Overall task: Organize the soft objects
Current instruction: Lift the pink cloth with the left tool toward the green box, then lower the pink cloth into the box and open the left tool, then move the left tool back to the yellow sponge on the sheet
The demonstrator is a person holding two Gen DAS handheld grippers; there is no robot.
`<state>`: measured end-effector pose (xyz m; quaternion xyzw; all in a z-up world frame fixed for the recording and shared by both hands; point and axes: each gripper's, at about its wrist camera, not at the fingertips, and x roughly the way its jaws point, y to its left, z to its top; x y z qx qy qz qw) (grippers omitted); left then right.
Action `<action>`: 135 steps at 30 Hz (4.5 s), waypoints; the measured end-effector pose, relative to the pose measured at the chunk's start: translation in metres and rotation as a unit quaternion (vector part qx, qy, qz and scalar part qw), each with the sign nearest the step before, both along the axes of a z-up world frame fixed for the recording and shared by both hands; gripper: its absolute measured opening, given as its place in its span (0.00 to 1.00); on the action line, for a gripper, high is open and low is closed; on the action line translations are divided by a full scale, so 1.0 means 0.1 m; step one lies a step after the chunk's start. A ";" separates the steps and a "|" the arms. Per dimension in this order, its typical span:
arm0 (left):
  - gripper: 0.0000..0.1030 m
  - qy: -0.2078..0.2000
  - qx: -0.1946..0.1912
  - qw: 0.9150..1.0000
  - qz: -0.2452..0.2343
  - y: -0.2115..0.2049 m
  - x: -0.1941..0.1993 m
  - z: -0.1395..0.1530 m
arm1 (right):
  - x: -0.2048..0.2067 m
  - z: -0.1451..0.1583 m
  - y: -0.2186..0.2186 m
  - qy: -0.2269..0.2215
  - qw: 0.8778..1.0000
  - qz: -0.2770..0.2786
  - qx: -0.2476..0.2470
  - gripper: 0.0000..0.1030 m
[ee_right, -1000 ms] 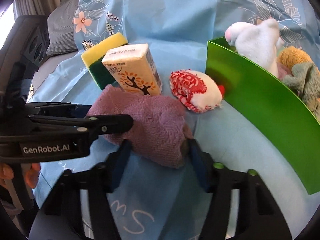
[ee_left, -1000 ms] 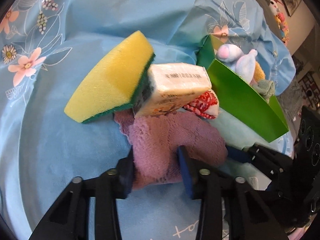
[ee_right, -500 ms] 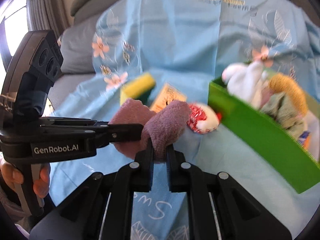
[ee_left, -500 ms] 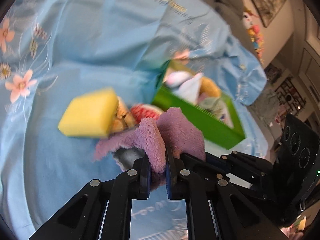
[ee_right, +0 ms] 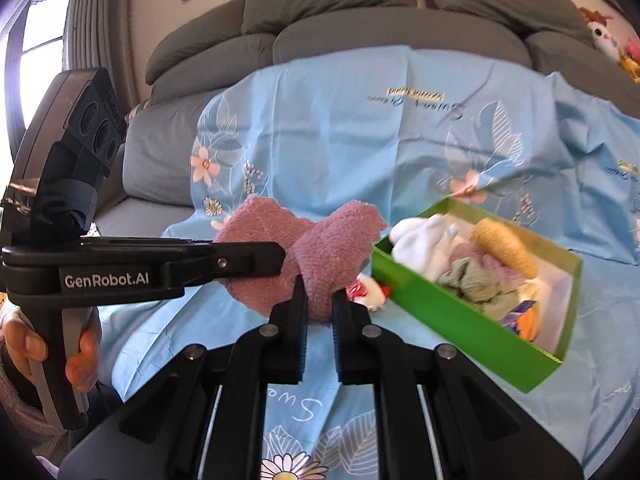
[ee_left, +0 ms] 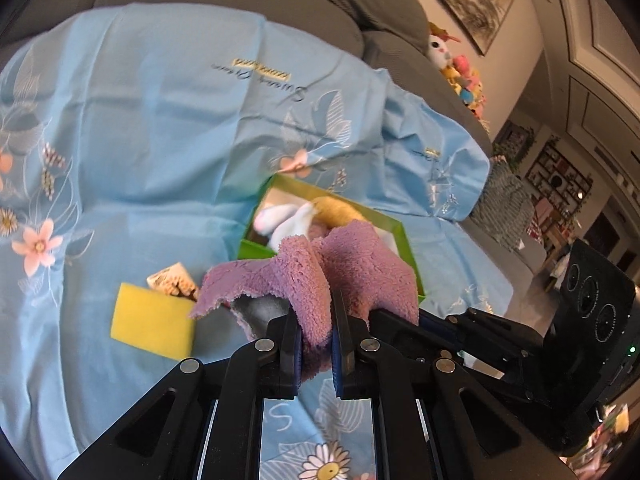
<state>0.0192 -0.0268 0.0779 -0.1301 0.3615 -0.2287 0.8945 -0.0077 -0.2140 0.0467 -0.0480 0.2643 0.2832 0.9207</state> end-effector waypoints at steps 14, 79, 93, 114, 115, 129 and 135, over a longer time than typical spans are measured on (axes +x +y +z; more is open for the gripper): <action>0.10 -0.007 0.024 0.999 -0.029 -0.53 0.21 0.23 | 0.01 0.24 -0.47 -0.036 0.998 -0.043 0.023 0.10; 0.27 0.123 0.165 0.978 -0.044 -1.55 2.00 -0.96 | 1.79 -0.79 -1.00 0.151 0.975 -0.156 -0.053 0.30; 0.86 0.114 0.172 0.977 -0.043 -1.60 1.85 -0.82 | 1.60 -0.65 -1.22 0.125 0.970 -0.204 -0.047 0.78; 1.00 0.054 0.176 0.983 0.009 -1.32 1.20 -0.31 | 0.83 -0.22 -1.27 0.062 0.971 -0.228 -0.033 0.99; 1.00 0.052 0.174 0.983 0.011 -1.29 1.17 -0.30 | 0.77 -0.20 -1.26 0.059 0.971 -0.228 -0.035 0.99; 1.00 0.040 0.144 0.988 0.036 -0.88 0.45 -0.13 | 0.12 0.02 -0.95 0.030 0.978 -0.199 -0.045 0.99; 1.00 0.027 0.141 0.989 0.047 -0.69 0.21 -0.08 | -0.08 0.06 -0.78 0.020 0.981 -0.186 -0.054 0.99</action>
